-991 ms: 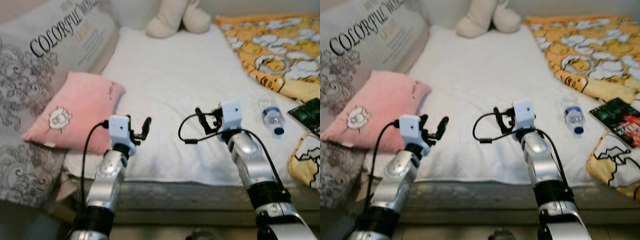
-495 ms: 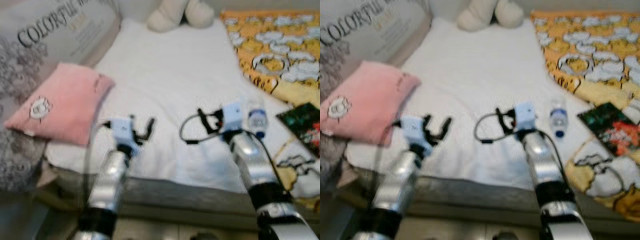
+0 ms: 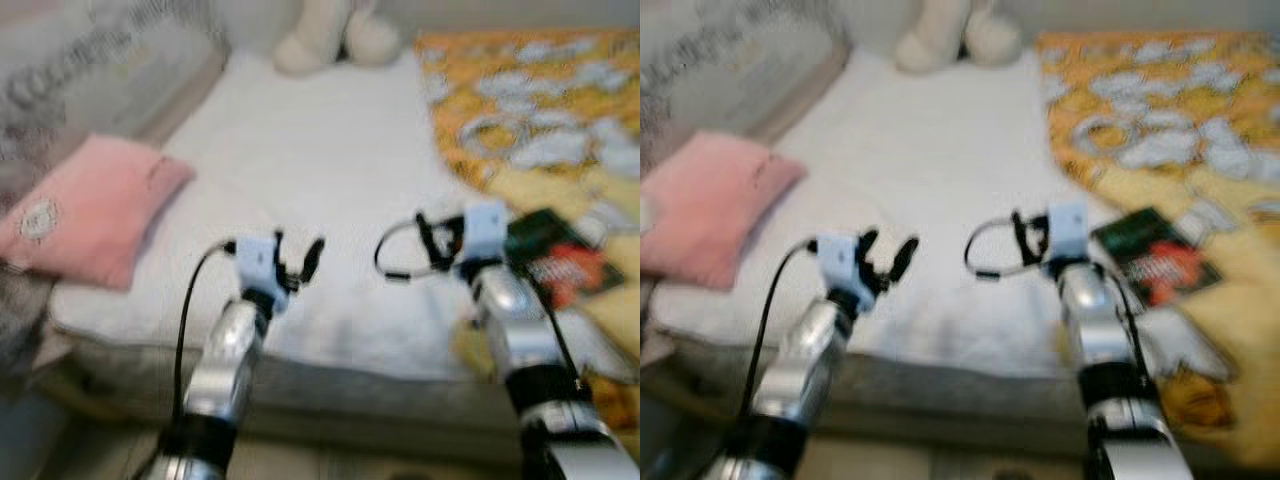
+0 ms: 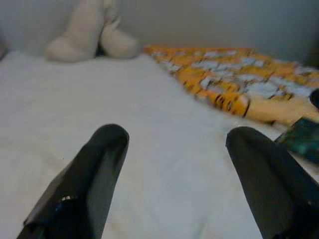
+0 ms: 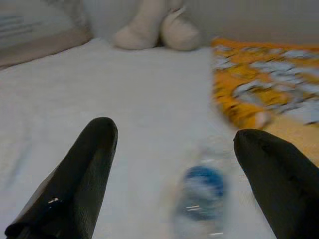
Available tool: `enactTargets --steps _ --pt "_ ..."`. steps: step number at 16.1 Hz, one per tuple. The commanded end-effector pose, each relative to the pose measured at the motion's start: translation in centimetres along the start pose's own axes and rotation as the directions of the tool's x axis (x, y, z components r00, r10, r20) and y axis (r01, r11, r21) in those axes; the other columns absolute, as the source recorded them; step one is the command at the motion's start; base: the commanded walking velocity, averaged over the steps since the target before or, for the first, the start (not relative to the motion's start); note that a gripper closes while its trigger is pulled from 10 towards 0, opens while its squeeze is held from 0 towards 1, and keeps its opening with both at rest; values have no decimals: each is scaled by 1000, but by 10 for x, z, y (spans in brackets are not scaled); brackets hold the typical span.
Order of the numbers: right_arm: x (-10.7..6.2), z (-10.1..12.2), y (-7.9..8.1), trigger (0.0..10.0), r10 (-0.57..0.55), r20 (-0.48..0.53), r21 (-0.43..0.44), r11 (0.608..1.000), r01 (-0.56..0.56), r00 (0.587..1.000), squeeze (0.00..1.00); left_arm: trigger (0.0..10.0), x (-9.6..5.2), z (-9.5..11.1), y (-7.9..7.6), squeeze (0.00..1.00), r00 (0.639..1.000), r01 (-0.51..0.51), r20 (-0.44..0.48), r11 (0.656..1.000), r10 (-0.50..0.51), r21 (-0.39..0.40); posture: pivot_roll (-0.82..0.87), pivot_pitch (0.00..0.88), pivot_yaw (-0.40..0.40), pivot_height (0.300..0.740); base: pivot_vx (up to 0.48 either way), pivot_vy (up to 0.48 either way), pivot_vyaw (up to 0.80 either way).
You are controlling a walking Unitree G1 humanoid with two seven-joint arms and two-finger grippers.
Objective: Clean up the room
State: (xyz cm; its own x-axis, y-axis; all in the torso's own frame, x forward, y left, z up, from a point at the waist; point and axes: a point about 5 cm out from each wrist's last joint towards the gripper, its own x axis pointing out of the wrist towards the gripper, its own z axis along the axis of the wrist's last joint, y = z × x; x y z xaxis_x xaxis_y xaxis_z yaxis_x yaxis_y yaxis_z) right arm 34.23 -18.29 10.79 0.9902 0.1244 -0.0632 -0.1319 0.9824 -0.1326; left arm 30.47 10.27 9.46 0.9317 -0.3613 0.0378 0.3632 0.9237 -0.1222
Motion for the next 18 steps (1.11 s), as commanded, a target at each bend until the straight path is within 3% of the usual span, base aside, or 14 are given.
enactTargets --steps 1,3,7,14,18 --pt "3 4 7 10000 10 14 17 1000 -11 1000 0 10000 -3 0 12 0 1000 -28 -10 999 28 22 -212 0 121 740 341 -334 0" --pt "3 2 9 10000 20 3 16 1000 -20 1000 0 10000 -2 1 13 0 1000 -27 -6 1000 27 12 -212 0 121 740 0 0 -356" --pt "2 1 8 10000 21 7 12 1000 -21 1000 0 10000 -1 -1 16 0 999 -49 -19 999 49 8 -212 0 121 740 0 461 -706" --pt "6 5 9 10000 41 13 -5 999 -41 999 0 10000 2 4 17 0 998 -69 0 995 69 66 -207 0 112 740 0 0 0" --pt "9 5 11 10000 57 8 -3 998 -57 998 0 10000 3 5 21 0 995 -100 4 994 100 45 -201 0 109 740 162 237 0"
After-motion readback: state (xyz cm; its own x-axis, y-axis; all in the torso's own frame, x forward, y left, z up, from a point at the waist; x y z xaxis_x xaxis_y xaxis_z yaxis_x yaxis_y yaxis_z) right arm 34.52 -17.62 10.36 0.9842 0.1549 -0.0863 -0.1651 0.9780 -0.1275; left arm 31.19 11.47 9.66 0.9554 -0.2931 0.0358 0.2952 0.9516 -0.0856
